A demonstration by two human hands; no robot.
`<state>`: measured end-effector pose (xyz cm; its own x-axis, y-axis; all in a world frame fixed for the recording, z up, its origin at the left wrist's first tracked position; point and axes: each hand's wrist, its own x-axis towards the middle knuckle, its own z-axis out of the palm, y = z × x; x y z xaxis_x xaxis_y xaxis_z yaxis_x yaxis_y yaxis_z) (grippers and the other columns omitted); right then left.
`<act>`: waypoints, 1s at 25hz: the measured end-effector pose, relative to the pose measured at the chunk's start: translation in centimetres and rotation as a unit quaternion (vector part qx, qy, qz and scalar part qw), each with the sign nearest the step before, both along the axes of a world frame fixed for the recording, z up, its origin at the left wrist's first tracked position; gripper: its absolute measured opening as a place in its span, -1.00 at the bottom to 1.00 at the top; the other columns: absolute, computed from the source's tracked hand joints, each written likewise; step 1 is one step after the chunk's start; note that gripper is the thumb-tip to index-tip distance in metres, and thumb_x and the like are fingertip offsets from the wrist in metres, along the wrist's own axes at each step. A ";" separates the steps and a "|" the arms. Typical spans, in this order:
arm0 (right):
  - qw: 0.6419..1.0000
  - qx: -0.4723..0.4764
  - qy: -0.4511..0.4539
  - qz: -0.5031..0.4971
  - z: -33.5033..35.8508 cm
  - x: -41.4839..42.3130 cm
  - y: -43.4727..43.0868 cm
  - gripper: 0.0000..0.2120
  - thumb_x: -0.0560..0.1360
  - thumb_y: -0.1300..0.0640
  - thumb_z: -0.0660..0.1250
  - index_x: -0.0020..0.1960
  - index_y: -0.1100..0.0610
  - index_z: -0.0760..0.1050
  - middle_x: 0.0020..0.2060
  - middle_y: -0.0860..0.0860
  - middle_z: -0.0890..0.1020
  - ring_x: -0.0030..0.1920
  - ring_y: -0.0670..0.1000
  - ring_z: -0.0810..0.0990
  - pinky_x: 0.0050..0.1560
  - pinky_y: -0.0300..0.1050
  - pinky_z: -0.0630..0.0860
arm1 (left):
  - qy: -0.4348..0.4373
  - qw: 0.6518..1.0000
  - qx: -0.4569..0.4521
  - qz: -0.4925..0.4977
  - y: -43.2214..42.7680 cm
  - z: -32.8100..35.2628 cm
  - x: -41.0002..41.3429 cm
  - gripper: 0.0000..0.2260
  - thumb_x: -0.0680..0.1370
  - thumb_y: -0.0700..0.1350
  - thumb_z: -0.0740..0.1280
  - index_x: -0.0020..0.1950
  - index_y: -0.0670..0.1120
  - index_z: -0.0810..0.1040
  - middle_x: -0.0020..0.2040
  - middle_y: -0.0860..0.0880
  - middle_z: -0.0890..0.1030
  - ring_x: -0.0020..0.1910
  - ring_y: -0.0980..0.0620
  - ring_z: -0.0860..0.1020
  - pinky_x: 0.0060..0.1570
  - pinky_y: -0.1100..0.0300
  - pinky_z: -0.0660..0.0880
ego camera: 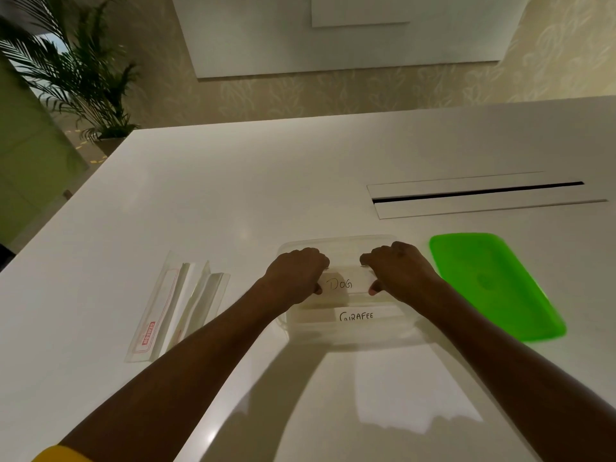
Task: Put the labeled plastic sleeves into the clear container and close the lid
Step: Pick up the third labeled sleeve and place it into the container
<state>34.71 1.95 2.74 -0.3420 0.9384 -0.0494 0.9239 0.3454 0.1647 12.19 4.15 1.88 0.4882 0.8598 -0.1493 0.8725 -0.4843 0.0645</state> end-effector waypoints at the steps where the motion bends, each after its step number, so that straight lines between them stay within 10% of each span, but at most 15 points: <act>1: 1.000 0.000 -0.001 0.001 -0.1 0.1 0.0 -0.54 0.51 -0.04 0.48 0.36 0.04 0.49 0.15 0.01 0.68 0.11 0.12 0.64 0.14 -0.07 0.43 | 0.002 1.000 0.005 0.001 -0.1 0.0 0.0 -0.53 0.54 -0.01 0.50 0.42 -0.06 0.51 0.30 -0.07 0.58 0.25 -0.16 0.59 0.17 -0.02 0.53; 16: 1.000 -0.028 -0.007 0.012 0.4 -0.1 -0.1 -0.42 0.50 -0.14 0.46 0.44 -0.02 0.40 0.32 -0.06 0.58 0.36 0.01 0.51 0.37 -0.08 0.30 | 0.079 0.995 0.066 -0.009 -1.6 0.3 0.1 -0.63 0.60 0.09 0.39 0.29 -0.11 0.53 0.19 -0.09 0.62 0.16 -0.13 0.62 -0.12 0.08 0.34; 25: 0.993 -0.074 0.089 -0.031 2.4 -0.9 -1.0 -0.40 0.49 -0.10 0.50 0.46 -0.01 0.39 0.37 -0.07 0.54 0.39 0.00 0.49 0.38 -0.07 0.39 | 0.035 0.996 0.083 -0.015 -2.9 2.3 0.3 -0.51 0.60 0.18 0.37 0.36 -0.13 0.42 0.21 -0.13 0.61 0.21 -0.16 0.59 0.06 0.03 0.40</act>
